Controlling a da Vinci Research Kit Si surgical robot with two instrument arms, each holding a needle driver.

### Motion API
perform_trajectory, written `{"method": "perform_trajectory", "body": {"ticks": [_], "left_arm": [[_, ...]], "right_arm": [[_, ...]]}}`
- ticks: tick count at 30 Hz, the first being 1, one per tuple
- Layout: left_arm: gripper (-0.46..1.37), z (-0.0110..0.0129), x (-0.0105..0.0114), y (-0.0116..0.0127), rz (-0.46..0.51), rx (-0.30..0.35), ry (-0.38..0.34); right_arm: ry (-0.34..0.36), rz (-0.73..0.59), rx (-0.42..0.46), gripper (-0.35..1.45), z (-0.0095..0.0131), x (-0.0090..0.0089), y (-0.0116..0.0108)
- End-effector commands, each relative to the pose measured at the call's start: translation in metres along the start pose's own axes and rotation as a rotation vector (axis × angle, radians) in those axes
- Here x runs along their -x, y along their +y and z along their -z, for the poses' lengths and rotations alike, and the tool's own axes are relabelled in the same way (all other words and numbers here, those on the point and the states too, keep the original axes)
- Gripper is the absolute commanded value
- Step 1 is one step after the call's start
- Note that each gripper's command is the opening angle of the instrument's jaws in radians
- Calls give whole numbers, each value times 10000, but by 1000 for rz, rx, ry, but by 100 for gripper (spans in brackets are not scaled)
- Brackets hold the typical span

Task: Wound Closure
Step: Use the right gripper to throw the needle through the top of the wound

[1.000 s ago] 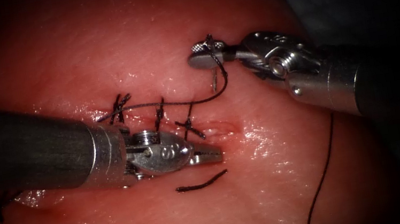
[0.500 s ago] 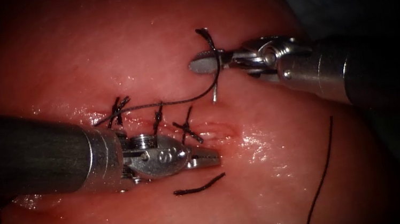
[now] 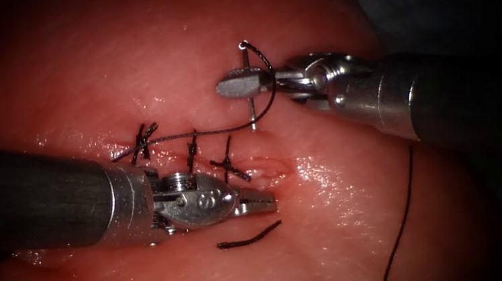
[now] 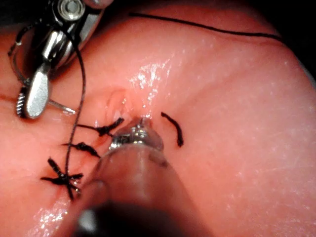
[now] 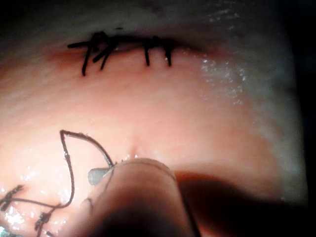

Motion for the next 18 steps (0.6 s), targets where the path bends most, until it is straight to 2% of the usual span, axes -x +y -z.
{"method": "perform_trajectory", "body": {"ticks": [1, 12, 18], "left_arm": [[-35, 1, 0, 0, 0, 7, 0], [-35, -1, -2, 0, 1, 6, 0], [-35, -1, -2, 0, 1, 5, 0]], "right_arm": [[-1, -18, 10, -35, 2, 1, -2], [-78, -102, -44, -35, 0, 22, -5], [-63, -101, -44, -35, -1, 22, -5]]}}
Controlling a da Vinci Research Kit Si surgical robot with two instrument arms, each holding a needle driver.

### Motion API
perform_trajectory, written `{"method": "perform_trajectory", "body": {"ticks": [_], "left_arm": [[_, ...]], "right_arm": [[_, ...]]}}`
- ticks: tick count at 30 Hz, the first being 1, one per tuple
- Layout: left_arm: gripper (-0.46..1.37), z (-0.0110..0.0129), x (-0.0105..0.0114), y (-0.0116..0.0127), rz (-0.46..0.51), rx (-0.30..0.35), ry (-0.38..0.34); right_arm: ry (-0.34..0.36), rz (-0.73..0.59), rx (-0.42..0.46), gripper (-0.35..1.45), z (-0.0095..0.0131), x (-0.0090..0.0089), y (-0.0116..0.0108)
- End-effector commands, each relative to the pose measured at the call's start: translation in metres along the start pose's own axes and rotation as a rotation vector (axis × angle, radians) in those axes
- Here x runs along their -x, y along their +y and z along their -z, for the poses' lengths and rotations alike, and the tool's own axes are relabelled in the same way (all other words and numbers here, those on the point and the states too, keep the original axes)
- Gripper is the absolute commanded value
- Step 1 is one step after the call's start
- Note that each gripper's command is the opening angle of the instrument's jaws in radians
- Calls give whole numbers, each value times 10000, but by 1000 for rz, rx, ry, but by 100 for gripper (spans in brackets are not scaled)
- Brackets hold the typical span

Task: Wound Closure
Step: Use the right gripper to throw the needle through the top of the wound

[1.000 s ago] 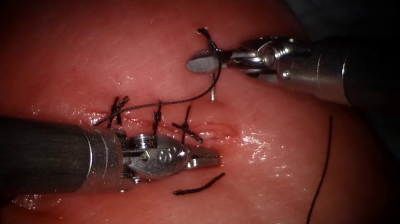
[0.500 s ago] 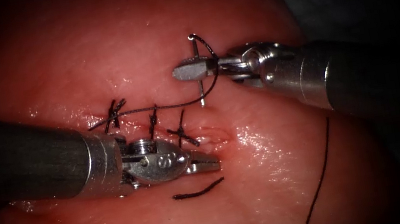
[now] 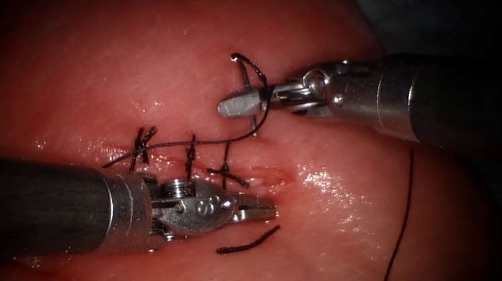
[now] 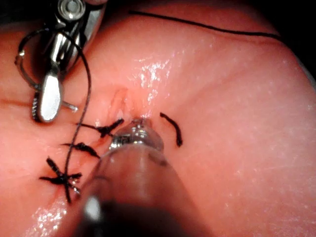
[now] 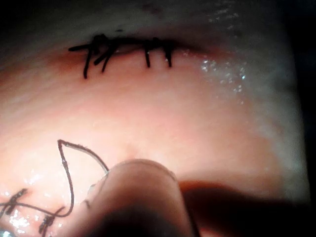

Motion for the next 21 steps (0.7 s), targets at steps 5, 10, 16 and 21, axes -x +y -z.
{"method": "perform_trajectory", "body": {"ticks": [5, 10, 16, 21], "left_arm": [[-35, 1, 1, 1, 0, 7, 0], [-35, 1, 1, 1, 0, 7, 0], [-35, 1, 0, 2, 0, 7, 0], [-35, 3, 1, 2, -1, 8, 0]], "right_arm": [[90, 115, 36, -35, 11, -21, 1], [152, 288, 76, -35, 23, -44, 6], [224, 529, 153, -35, 34, -74, 9], [251, 679, 202, -35, 37, -85, 9]]}}
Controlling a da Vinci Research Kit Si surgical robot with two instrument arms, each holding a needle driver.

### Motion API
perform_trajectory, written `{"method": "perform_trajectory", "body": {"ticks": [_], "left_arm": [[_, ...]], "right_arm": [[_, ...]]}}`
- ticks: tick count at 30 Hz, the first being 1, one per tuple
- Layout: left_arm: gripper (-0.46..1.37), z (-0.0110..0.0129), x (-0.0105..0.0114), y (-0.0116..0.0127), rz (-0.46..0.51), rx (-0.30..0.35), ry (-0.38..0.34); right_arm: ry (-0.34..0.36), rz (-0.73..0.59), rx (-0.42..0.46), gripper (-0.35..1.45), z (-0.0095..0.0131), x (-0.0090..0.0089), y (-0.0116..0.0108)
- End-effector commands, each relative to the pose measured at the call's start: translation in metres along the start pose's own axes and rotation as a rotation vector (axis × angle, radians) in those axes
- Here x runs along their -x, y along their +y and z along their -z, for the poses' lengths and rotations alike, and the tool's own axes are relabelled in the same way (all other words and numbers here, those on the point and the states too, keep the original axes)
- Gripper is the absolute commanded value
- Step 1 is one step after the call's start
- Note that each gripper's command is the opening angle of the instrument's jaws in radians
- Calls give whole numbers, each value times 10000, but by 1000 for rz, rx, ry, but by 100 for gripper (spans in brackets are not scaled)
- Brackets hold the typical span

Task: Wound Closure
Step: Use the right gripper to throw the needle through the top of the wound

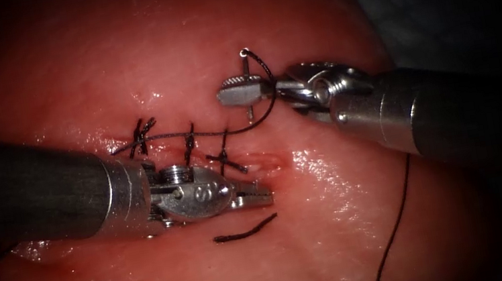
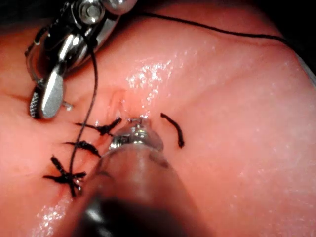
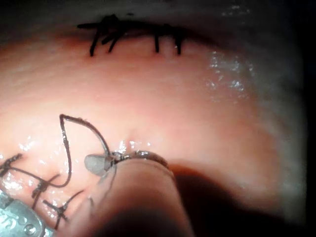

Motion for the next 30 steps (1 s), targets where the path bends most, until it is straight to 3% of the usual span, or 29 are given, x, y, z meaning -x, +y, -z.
{"method": "perform_trajectory", "body": {"ticks": [1, 11, 19, 30], "left_arm": [[-35, 1, 0, 0, -2, 7, 0], [-35, 1, 0, 0, -2, 7, 0], [-35, 1, 1, 1, -2, 7, 0], [-35, 2, 3, 4, -5, 8, -3]], "right_arm": [[5, 30, 13, -35, 0, 2, 1], [53, 169, 74, -35, 6, -11, 9], [125, 245, 73, -35, 14, -20, 15], [166, 354, 81, -35, 19, -37, 9]]}}
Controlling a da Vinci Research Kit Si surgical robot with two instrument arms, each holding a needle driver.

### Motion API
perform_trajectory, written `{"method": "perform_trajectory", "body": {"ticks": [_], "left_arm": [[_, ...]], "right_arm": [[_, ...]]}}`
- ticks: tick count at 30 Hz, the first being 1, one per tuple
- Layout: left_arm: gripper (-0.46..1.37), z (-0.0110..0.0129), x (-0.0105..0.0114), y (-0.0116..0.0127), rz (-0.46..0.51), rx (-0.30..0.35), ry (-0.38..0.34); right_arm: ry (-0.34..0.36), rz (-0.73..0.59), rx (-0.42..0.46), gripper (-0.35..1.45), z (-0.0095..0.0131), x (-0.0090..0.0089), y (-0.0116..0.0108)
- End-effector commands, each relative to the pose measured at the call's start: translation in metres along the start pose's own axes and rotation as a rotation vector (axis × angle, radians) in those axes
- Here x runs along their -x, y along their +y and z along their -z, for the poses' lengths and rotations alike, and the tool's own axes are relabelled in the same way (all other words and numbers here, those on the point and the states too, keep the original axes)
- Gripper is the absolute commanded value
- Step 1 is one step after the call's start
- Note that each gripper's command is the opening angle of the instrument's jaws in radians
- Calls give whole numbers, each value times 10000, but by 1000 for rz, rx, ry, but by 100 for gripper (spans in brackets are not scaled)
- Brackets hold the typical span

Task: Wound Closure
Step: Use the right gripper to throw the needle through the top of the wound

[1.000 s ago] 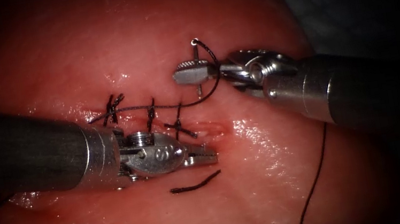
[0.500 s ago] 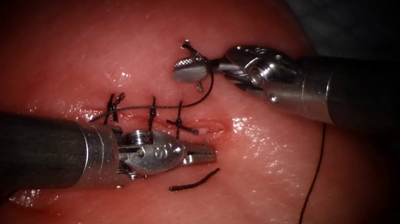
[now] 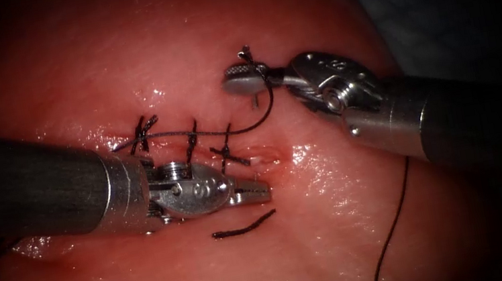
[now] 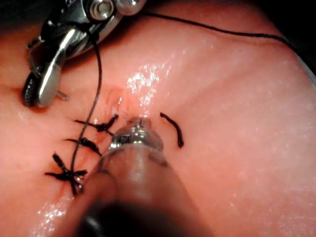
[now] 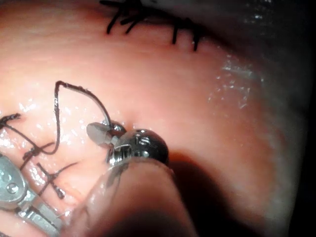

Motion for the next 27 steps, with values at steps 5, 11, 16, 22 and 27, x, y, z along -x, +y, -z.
{"method": "perform_trajectory", "body": {"ticks": [5, 11, 16, 22, 27], "left_arm": [[-35, 1, 0, 2, -1, 8, -1], [-35, 1, 1, 3, -2, 7, -1], [-35, 2, 1, 5, -3, 7, -1], [-35, 2, 1, 6, -3, 7, -1], [-35, 2, 1, 7, -3, 7, -1]], "right_arm": [[2, 62, 13, -35, 1, -4, -1], [9, 126, 29, -35, 3, -5, 0], [21, 158, 35, -35, 6, -10, 3], [32, 193, 36, -35, 8, -17, 6], [32, 193, 38, -35, 8, -17, 7]]}}
